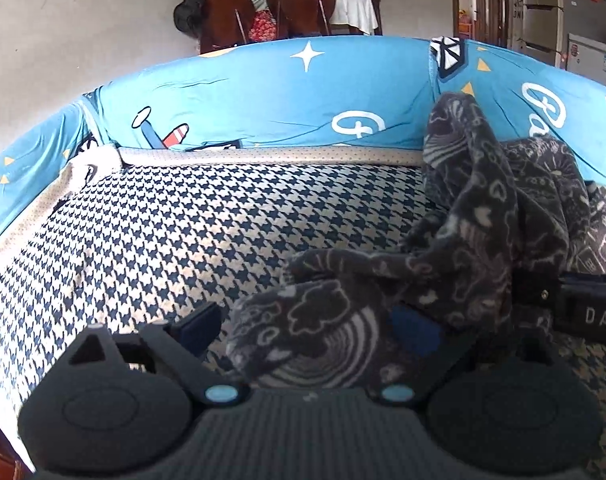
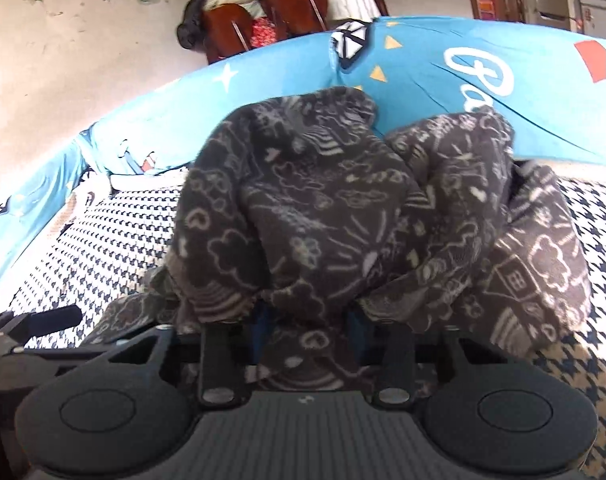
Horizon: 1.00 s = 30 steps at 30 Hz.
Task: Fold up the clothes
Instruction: 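Move the left gripper to the blanket edge while the right gripper approaches the same edge, then close the left gripper on the blanket edge while the right gripper closes beside it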
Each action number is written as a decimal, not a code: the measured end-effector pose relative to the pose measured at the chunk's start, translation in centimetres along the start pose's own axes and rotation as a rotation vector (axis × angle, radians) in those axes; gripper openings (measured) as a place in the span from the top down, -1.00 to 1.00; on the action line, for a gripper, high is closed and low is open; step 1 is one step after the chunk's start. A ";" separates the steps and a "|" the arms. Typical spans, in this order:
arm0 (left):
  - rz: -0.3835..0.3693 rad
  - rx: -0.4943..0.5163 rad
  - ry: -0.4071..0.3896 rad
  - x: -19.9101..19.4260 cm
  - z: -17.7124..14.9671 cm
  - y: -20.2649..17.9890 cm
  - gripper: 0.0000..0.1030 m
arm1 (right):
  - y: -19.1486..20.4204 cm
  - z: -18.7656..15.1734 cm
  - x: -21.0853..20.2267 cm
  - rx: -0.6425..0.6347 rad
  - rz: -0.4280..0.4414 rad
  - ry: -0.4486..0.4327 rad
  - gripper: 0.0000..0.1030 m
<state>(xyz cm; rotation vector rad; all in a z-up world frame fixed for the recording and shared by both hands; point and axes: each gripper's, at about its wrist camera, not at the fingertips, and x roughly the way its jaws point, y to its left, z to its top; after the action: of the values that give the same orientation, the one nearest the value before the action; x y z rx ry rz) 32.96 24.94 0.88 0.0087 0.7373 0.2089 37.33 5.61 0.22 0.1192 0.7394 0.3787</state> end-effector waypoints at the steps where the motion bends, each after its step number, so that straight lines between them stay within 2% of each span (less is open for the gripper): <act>1: -0.010 -0.022 -0.012 -0.3 0.2 0.4 -0.86 | 0.2 -0.1 -0.1 -0.021 -0.001 -0.008 0.44; 4: -0.039 -0.074 -0.048 -1.3 0.7 1.4 -0.96 | 0.7 -0.5 -0.7 -0.072 -0.002 -0.023 0.63; 8: -0.089 -0.081 -0.085 -2.1 1.0 1.2 -0.99 | 1.0 -1.0 -1.3 -0.109 0.023 -0.020 0.73; 10: -0.108 -0.076 -0.097 -2.3 1.1 0.9 -0.99 | 1.2 -1.2 -1.6 -0.124 0.051 -0.010 0.91; 12: -0.127 -0.071 -0.108 -2.5 1.2 0.6 -0.99 | 2.2 -1.8 -2.0 -0.165 0.080 -0.001 0.91; 15: -0.132 -0.064 -0.120 -2.7 1.3 0.3 -0.99 | 3.3 -2.6 -2.1 -0.229 0.063 0.007 0.91; 18: -0.116 -0.068 -0.121 -2.7 1.4 0.4 -0.99 | 3.1 -2.4 -2.8 -0.214 0.041 -0.017 0.90; 21: -0.107 -0.087 -0.107 -2.4 1.4 1.0 -0.99 | 2.4 -1.6 -3.5 -0.186 0.007 -0.072 0.62; 23: -0.098 -0.096 -0.098 -2.1 1.4 1.3 -0.99 | 1.9 -1.0 -3.8 -0.162 -0.014 -0.107 0.22; 25: -0.092 -0.102 -0.083 -1.8 1.3 1.4 -1.00 | 1.3 -0.4 -3.6 -0.119 -0.022 -0.126 0.01; 30: -0.094 -0.109 -0.052 -1.3 1.4 1.5 -1.00 | 0.5 0.7 -2.3 -0.060 -0.013 -0.115 -0.28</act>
<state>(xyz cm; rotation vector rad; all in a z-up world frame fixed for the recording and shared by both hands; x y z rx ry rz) 32.70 26.25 2.88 -0.1234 0.6716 0.1585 36.16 5.23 2.31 0.0788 0.6149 0.3778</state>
